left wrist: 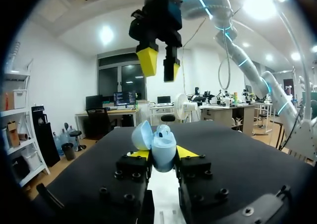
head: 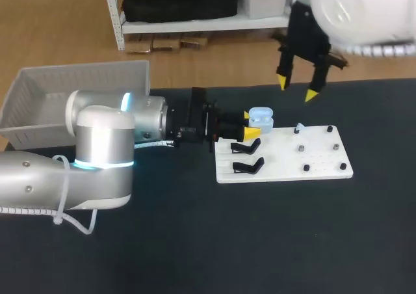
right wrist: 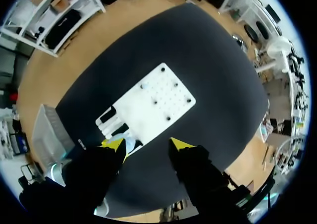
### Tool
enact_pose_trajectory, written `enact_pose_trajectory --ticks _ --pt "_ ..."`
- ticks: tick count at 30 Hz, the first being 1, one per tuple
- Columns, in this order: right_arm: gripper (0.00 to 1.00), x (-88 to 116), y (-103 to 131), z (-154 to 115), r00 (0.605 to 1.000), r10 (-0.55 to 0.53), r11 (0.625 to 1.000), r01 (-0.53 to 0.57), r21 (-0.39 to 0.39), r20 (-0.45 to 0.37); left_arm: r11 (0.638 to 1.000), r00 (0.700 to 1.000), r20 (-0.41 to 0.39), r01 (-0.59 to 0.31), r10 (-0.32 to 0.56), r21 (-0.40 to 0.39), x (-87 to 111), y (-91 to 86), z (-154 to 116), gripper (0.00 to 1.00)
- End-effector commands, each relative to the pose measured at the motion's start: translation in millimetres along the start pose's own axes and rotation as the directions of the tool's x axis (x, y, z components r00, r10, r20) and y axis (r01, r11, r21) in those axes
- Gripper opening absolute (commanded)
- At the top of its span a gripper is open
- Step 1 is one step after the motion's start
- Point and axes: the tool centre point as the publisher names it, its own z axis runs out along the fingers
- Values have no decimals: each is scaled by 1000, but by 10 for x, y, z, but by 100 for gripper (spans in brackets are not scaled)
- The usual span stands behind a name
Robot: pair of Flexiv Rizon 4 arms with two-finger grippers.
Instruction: Pick up each earbud case from the left stands, insert the matching earbuds, close the lid, and place the case in the box.
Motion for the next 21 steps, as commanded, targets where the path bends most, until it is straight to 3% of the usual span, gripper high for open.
enact_pose_trajectory --ticks 1,3,5,11,16,21 --pt "57 -68 -208 83 964 -118 887 210 -411 238 1000 1000 3 -4 4 -10 5 -27 0 0" --pt "50 -148 -219 128 955 -156 885 248 -394 251 1000 1000 3 -4 4 -10 5 -27 0 0" --pt "49 -237 -211 175 951 -186 883 272 -383 246 1000 1000 3 -4 4 -10 5 -27 0 0" --pt "57 -442 -141 326 930 -284 862 355 -363 235 1000 1000 3 -4 4 -10 5 -27 0 0" --pt "51 -556 -110 470 915 -346 852 400 -338 210 1000 1000 3 -4 4 -10 5 -27 0 0" --pt "54 -581 -92 618 915 -378 867 403 -293 141 1000 1000 3 -4 4 -10 5 -27 0 0"
